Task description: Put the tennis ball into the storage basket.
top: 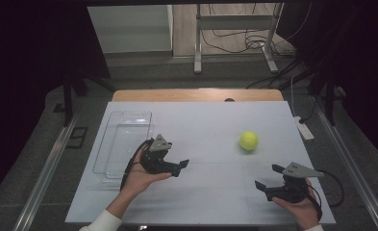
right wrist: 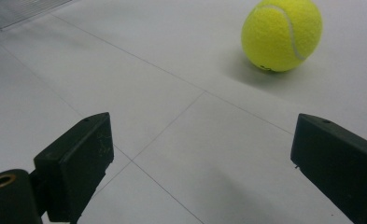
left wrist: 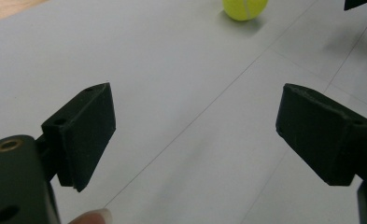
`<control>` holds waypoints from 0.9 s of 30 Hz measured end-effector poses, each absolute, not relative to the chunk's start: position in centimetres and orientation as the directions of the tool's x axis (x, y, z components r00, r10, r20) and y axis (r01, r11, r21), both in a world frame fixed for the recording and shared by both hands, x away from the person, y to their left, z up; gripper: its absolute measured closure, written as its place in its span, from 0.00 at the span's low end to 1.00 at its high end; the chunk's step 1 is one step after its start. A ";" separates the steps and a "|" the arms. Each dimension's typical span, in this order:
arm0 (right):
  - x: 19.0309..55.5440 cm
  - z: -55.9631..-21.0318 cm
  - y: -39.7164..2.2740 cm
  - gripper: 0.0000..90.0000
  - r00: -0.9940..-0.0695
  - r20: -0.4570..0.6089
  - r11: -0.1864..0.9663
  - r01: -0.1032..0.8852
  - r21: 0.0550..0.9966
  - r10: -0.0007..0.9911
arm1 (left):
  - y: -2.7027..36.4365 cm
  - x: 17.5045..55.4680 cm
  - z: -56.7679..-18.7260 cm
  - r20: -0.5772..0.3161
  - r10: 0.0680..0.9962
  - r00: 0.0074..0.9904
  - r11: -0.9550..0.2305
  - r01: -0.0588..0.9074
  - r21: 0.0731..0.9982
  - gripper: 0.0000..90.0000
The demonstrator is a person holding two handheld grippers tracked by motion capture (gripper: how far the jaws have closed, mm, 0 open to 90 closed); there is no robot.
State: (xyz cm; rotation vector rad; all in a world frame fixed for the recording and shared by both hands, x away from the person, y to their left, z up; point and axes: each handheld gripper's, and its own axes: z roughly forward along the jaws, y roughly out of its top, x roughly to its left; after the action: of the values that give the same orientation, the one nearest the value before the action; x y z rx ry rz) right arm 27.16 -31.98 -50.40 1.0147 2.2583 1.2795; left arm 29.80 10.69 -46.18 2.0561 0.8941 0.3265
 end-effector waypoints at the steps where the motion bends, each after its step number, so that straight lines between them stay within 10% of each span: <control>1: 27.2 -50.4 -32.0 0.07 -0.681 0.043 0.334 0.412 0.847 0.731 | 10.5 29.9 -46.1 -0.087 0.696 0.712 -0.386 0.474 0.791 0.15; 27: 27.1 -50.4 -31.9 0.07 -0.681 0.043 0.334 0.412 0.848 0.731 | 9.3 31.2 -45.7 -0.078 0.692 0.718 -0.402 0.472 0.784 0.15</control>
State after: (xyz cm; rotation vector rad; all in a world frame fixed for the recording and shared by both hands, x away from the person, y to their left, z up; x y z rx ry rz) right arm 27.14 -31.95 -50.43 1.0145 2.2580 1.2808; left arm 31.17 9.27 -45.73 2.0738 0.8828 0.3285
